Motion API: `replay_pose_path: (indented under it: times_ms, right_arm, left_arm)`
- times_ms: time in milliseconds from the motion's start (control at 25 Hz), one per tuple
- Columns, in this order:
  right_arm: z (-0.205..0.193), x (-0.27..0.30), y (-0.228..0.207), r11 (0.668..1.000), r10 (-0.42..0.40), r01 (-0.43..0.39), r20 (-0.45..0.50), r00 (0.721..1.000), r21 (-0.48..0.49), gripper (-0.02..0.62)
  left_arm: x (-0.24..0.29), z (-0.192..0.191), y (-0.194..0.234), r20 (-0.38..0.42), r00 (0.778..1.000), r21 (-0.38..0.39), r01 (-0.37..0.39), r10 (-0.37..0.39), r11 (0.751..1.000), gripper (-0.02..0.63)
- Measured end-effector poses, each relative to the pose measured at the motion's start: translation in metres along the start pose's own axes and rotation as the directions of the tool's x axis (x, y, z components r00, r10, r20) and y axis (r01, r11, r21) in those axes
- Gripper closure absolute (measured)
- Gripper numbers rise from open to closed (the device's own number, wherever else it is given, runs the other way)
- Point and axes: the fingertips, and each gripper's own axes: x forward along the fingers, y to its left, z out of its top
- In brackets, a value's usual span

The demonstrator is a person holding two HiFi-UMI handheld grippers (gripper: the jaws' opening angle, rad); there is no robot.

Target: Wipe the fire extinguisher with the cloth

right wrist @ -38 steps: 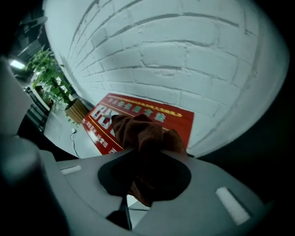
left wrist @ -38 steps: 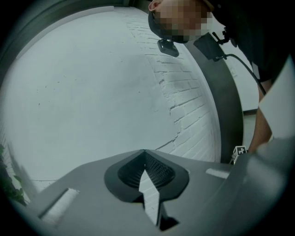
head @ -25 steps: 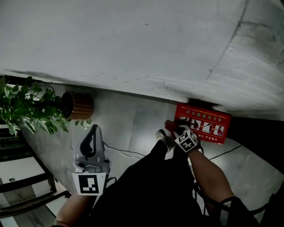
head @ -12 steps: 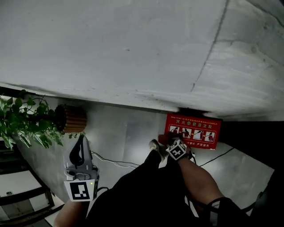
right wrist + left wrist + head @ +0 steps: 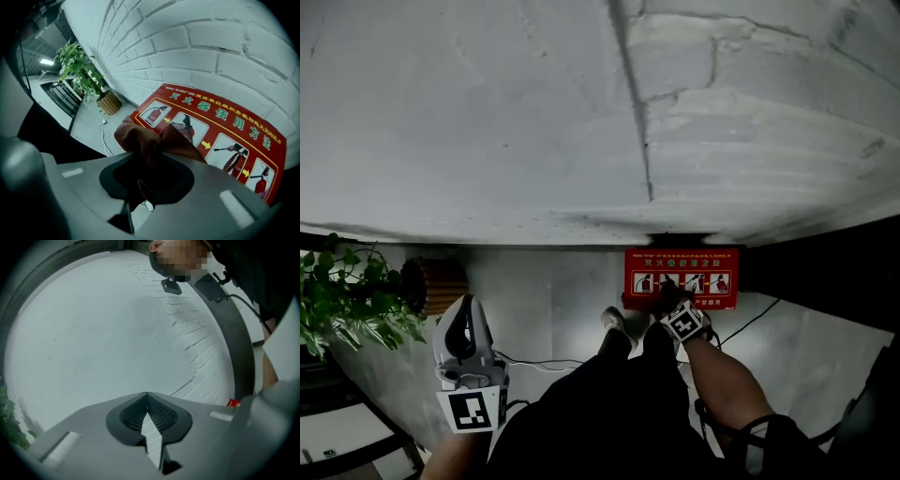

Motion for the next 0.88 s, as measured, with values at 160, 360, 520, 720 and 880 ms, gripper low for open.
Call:
replay_pose_path:
  times_ms: [160, 360, 520, 720, 880]
  right_arm:
    - [-0.009, -0.005, -0.008, 1.000, -0.009, 0.009, -0.002, 1.000, 0.028, 0.528]
    - [0.001, -0.004, 0.015, 0.997, 0.059, -0.059, -0.012, 0.998, -0.047, 0.529]
    - [0.037, 0.005, 0.051, 0.972, 0.175, -0.166, 0.042, 0.984, -0.169, 0.531]
    - [0.079, 0.002, 0.112, 0.880, 0.425, -0.360, 0.175, 0.888, -0.308, 0.532]
    - [0.065, 0.021, 0.067, 0.960, 0.252, -0.225, 0.158, 0.955, -0.167, 0.532]
  left_arm:
    - [0.001, 0.005, 0.001, 0.015, 1.000, -0.010, -0.013, 0.013, 1.000, 0.606]
    - [0.000, -0.002, 0.001, -0.004, 1.000, -0.021, -0.029, 0.029, 0.999, 0.606]
    - [0.000, -0.009, -0.005, -0.033, 0.999, -0.023, -0.024, 0.023, 0.999, 0.606]
    - [-0.007, -0.012, 0.004, -0.060, 0.997, -0.003, -0.049, 0.049, 0.999, 0.606]
    - [-0.012, -0.013, 0.012, -0.068, 0.995, 0.008, -0.067, 0.067, 0.998, 0.606]
